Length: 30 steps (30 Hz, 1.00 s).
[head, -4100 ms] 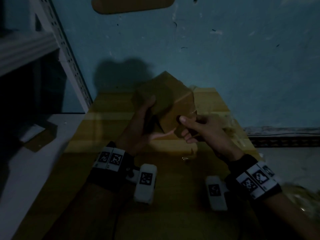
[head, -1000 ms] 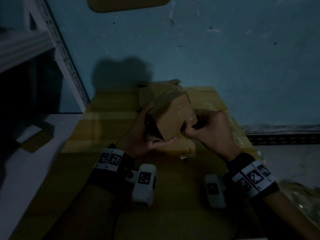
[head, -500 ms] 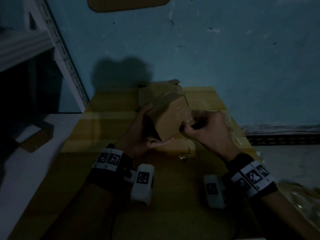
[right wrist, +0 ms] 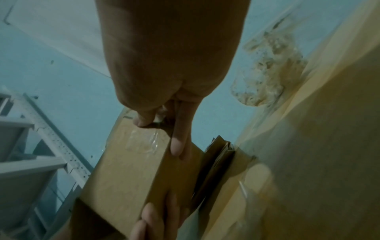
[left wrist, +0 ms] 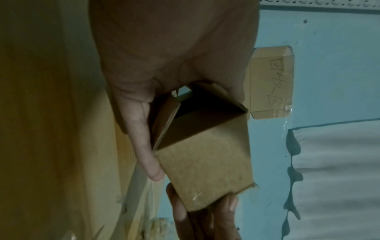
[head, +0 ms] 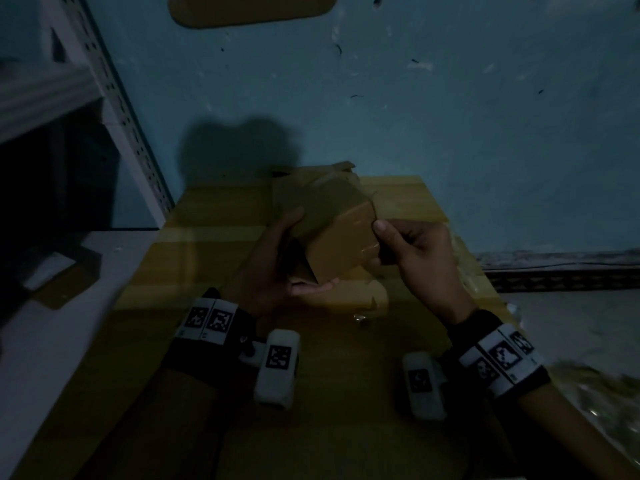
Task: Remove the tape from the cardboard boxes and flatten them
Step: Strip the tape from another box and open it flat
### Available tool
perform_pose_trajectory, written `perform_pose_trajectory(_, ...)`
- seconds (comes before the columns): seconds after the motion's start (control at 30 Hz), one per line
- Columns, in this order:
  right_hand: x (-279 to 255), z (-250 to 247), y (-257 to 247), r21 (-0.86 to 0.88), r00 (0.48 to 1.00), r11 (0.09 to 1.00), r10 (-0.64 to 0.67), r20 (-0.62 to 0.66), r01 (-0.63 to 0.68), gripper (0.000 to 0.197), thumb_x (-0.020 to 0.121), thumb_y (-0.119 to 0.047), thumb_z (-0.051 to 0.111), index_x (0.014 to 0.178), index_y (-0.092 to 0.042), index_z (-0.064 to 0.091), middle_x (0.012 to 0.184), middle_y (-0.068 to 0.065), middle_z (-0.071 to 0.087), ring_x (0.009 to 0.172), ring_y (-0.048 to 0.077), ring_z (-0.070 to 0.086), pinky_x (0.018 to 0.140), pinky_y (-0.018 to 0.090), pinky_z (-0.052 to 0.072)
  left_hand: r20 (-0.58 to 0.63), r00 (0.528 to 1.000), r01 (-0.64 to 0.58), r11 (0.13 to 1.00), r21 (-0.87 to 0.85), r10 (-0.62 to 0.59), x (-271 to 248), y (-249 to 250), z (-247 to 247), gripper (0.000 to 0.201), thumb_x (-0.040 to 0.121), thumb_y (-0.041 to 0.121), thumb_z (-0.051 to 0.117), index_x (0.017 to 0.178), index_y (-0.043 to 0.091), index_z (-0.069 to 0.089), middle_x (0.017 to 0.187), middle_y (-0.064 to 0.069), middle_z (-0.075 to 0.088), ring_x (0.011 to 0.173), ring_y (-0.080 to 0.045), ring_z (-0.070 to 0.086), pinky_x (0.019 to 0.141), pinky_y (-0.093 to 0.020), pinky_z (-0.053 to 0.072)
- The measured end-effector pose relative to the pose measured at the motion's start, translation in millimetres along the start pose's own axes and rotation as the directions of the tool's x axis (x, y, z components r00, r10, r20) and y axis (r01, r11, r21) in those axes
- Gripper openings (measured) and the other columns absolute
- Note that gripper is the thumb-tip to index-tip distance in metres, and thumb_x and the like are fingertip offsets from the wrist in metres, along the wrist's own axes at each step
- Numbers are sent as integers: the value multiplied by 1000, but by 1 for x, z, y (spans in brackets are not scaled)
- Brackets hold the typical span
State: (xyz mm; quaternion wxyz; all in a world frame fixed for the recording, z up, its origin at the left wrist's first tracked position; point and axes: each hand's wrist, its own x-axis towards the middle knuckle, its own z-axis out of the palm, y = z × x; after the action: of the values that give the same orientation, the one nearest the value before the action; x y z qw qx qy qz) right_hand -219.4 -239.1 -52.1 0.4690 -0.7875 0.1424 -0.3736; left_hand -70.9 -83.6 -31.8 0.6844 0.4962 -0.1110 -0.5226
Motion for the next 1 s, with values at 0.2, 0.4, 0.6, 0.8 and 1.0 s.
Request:
perform_pose_trajectory(0.2, 1, -1, -2, 182, 997, 983, 52, -58, -41, 27, 105, -11, 52, 110, 4, 74, 92, 10, 79, 83, 25, 77, 68, 30, 63, 92, 993, -67, 998, -19, 68, -6, 4, -2, 57, 95, 52, 43, 75, 15, 82, 78, -11, 74, 95, -30, 46, 90, -46, 46)
perform_pose_trajectory(0.4, 7, -6, -6, 361, 975, 925, 180, -130, -123, 27, 106, -10, 50, 103, 4, 73, 86, 13, 78, 79, 22, 77, 67, 25, 61, 97, 992, -83, 996, -26, 85, -9, 6, -9, 55, 83, 56, 49, 95, 12, 80, 89, -14, 73, 88, -31, 58, 85, -40, 38)
perform_pose_trajectory(0.6, 14, -29, 6, 410, 944, 889, 290, -158, -205, 30, 90, 3, 69, 119, -2, 67, 101, 21, 76, 94, 30, 73, 85, 34, 61, 35, 987, -154, 985, -72, 157, -10, 16, -25, 56, 76, 51, 57, 116, 13, 68, 113, -19, 71, 90, -44, 70, 84, -52, 55)
perform_pose_trajectory(0.8, 11, -25, 7, 324, 986, 938, 151, -65, -123, 27, 82, 22, 58, 85, -1, 71, 105, 17, 77, 109, 26, 71, 87, 33, 58, 137, 976, -157, 981, -113, 172, -8, 14, -29, 74, 48, 48, 87, 111, 12, 75, 120, -23, 67, 92, -47, 69, 71, -49, 59)
perform_pose_trajectory(1.0, 9, -22, 10, 190, 983, 965, 178, 35, -181, 36, 83, 25, 53, 87, -5, 73, 97, 8, 78, 101, 19, 73, 77, 28, 56, 247, 951, -166, 981, -101, 186, -5, 12, -27, 68, 47, 48, 90, 105, 15, 78, 118, -18, 70, 96, -46, 70, 83, -57, 55)
